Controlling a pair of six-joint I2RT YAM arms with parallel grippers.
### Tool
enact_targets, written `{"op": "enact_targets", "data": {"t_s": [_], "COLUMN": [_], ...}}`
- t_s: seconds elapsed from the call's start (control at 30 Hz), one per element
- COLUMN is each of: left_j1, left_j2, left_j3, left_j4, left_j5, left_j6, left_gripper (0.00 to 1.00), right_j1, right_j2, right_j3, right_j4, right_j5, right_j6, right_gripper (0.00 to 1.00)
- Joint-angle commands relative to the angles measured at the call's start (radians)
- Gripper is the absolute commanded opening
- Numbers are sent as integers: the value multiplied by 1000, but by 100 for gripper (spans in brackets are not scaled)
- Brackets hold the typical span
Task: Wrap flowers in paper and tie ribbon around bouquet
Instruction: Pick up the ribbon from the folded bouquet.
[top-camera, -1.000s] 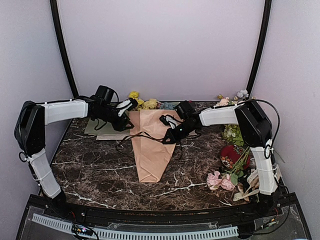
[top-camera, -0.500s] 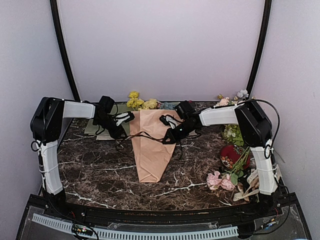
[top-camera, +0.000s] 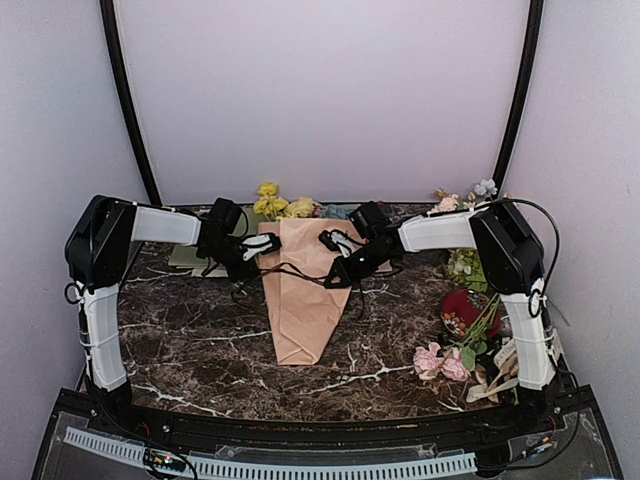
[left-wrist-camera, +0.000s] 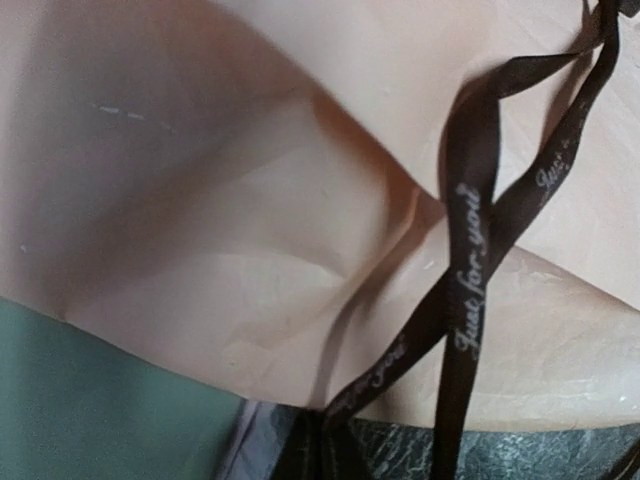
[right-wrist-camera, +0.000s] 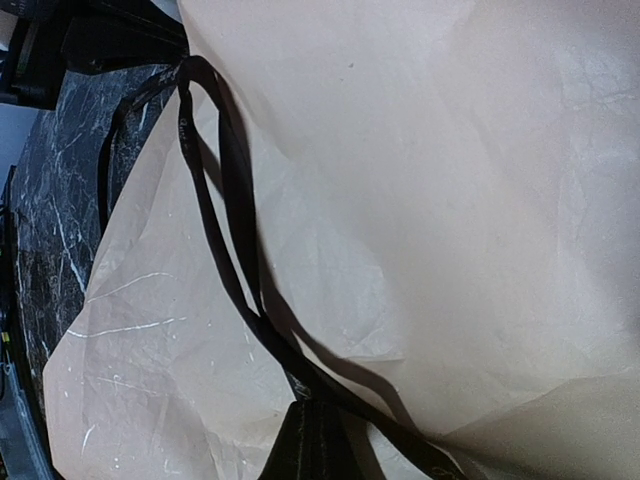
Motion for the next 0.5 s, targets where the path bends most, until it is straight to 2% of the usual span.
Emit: {"op": "enact_targets", "data": {"t_s": [0.0,0.27,0.47], "left_j1": [4,8,10], "left_j2": [-28,-82,-129], "left_j3": [22,8,-19], "left_j4": [-41,-33,-21], "left_j5": [-62,-117,-81], "left_j6": [-25,-83,-106], "left_gripper": [0,0,1], "right_j1": [-1,-15,-37], "right_j2": [12,-62,-107], "right_j3": [18,3,-23], "right_j4": [-4,-42,-63], "right_j5": [-19,-47,-78], "right_j6": [1,-27,-38], "right_gripper": [0,0,0]}}
